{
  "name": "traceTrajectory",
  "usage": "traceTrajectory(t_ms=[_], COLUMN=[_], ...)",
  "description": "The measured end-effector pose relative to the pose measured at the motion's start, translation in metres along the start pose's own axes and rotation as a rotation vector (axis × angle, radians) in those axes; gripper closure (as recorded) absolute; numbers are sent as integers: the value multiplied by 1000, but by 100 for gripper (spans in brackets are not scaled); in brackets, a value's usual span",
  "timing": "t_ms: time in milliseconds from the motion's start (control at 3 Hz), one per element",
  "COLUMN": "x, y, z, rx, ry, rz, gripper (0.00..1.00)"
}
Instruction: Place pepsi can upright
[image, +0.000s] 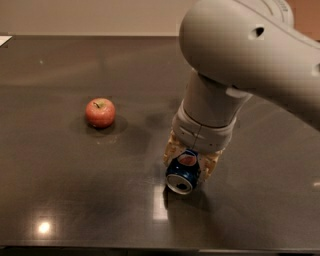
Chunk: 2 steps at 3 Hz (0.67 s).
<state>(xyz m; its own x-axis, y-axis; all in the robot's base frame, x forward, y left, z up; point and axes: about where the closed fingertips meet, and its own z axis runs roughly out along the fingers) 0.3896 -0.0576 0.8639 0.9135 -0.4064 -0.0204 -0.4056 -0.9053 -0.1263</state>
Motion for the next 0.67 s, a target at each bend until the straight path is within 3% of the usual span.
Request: traceTrajectory(t_ms=[333,667], x=[-11,-21], y=[-9,-23], z=[-24,-40], rx=[53,83], ry=[-78,-185], rz=[114,258], gripper=[100,100])
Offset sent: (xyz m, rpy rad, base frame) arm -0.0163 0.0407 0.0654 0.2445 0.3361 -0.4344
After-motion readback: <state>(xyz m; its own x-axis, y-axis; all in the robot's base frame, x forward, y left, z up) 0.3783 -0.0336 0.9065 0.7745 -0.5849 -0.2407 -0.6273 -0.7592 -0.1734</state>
